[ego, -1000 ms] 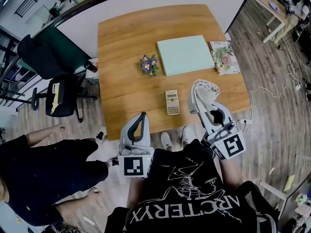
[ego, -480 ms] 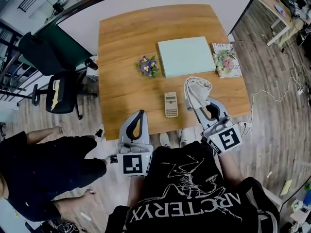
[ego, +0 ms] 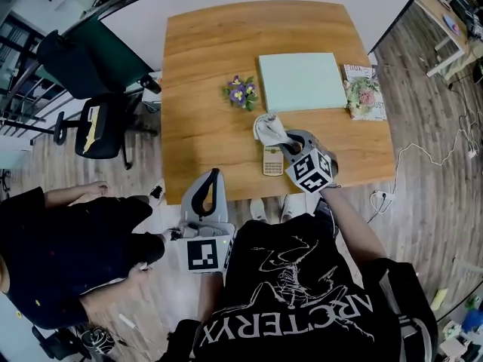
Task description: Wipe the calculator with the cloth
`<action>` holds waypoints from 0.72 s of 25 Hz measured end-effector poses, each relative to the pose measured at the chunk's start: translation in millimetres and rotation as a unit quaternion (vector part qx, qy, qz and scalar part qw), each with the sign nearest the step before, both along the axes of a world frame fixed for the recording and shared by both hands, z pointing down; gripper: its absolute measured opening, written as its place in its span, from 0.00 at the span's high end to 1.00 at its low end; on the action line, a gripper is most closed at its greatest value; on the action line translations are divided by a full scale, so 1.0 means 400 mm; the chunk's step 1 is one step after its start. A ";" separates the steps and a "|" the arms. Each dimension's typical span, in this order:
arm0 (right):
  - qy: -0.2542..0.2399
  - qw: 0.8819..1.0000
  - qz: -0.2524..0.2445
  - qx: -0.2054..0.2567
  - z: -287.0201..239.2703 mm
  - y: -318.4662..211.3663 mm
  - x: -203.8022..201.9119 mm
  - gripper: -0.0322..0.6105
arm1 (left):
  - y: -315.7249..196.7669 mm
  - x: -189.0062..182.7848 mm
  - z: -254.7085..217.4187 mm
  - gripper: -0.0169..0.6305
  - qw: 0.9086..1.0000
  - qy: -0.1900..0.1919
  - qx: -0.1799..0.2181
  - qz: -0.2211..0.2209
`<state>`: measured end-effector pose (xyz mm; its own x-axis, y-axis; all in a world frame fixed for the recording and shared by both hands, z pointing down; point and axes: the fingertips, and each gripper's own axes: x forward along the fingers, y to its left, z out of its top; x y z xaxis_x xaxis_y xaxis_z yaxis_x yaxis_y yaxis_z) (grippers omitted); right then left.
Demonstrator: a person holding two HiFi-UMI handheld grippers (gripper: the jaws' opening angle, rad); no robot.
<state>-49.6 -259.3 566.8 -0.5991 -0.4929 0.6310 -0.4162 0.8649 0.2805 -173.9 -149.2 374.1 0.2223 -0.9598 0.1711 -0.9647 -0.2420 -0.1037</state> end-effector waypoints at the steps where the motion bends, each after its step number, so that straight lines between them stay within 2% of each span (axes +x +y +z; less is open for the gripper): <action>1: 0.030 0.999 -0.013 -0.008 0.049 -0.004 -0.012 0.82 | 0.005 -0.006 0.000 0.96 1.000 -0.001 -0.003 -0.004; 5: 0.156 0.984 -0.079 -0.033 0.241 0.004 -0.041 0.82 | 0.029 -0.024 0.008 0.96 1.000 -0.001 -0.009 -0.018; 8: 0.216 0.969 -0.116 -0.044 0.326 0.008 -0.053 0.82 | 0.041 -0.032 0.021 0.96 0.999 -0.001 -0.030 -0.027; 12: 0.256 0.957 -0.132 -0.038 0.366 -0.019 -0.071 0.82 | 0.046 -0.035 0.022 0.96 0.999 0.001 -0.038 -0.030; 18: 0.277 0.948 -0.149 -0.049 0.393 -0.015 -0.083 0.82 | 0.049 -0.040 0.030 0.96 0.999 0.006 -0.042 -0.032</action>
